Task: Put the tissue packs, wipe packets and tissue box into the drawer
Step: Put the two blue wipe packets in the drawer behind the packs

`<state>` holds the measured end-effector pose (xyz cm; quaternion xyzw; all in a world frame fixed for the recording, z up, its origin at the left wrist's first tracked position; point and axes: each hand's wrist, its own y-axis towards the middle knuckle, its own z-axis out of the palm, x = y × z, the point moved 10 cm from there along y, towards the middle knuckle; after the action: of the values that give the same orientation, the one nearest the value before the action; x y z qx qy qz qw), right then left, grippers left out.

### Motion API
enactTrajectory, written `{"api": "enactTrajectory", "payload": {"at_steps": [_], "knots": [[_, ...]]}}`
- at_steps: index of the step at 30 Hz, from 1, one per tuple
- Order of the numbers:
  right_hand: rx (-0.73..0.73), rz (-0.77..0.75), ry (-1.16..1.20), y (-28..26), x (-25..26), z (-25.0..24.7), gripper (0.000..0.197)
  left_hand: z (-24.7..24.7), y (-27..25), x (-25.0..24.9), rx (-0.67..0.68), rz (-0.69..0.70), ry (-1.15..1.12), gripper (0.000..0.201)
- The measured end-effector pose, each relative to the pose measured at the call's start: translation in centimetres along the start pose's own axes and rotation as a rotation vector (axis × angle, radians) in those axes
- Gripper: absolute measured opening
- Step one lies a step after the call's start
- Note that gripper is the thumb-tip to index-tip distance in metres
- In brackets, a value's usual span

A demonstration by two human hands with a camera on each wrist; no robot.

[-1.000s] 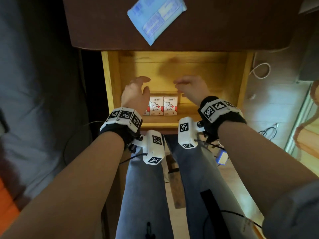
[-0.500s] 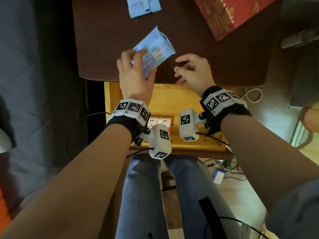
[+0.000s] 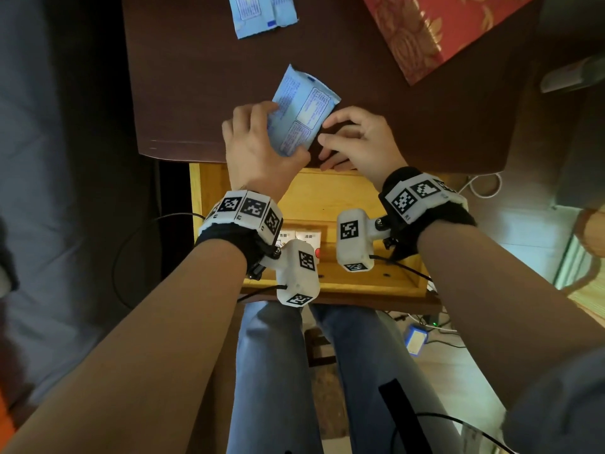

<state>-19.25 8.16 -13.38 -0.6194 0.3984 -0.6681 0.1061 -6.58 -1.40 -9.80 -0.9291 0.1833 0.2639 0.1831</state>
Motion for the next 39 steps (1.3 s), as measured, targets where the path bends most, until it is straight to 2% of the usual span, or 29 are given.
{"api": "enactTrajectory", "payload": {"at_steps": [3,7,9,12,14,17,22,26,29,31,33,36,39], "knots": [[0.031,0.054,0.061,0.0,-0.1,0.2,0.019,0.2,-0.4,-0.2,0.022,0.023,-0.012,0.064],[0.056,0.087,0.131,-0.4,0.0,0.8,0.012,1.0,-0.7,-0.8,0.065,0.053,0.081,0.081],[0.055,0.091,0.123,-0.5,0.1,1.1,0.01,1.1,-0.6,-0.9,0.065,0.042,0.125,0.081],[-0.064,0.07,0.108,-0.6,0.1,0.0,0.009,1.3,-0.4,-1.4,0.09,0.04,0.147,0.075],[-0.186,0.059,0.125,-0.6,-0.2,-1.4,0.019,1.4,-0.6,-1.4,0.139,0.027,0.142,0.074],[-0.176,0.073,0.156,-0.8,-0.2,-1.0,0.026,1.2,-0.7,-1.5,0.167,0.04,0.126,0.074],[-0.035,0.057,0.183,-1.6,1.1,1.5,0.024,0.7,-1.1,-1.9,0.177,0.1,-0.011,0.065],[-0.004,-0.015,0.143,-2.3,1.9,2.3,0.025,0.2,-0.9,-0.8,0.197,0.039,-0.225,0.036],[-0.082,0.006,0.169,-2.2,1.7,1.3,0.029,0.4,-0.4,0.9,0.234,-0.089,-0.453,0.035],[-0.131,0.076,0.256,-1.9,0.8,0.8,0.04,1.0,-0.3,1.9,0.285,-0.198,-0.586,0.034],[-0.112,0.14,0.326,-1.6,0.2,1.2,0.045,1.6,-0.6,2.0,0.359,-0.269,-0.673,0.024],[-0.079,0.12,0.334,-1.2,1.0,1.9,0.037,1.9,-0.9,1.0,0.463,-0.241,-0.716,0.019],[-0.175,0.076,0.339,-0.4,2.1,1.1,0.035,1.2,0.0,0.8,0.431,-0.219,-0.69,0.018]]}}
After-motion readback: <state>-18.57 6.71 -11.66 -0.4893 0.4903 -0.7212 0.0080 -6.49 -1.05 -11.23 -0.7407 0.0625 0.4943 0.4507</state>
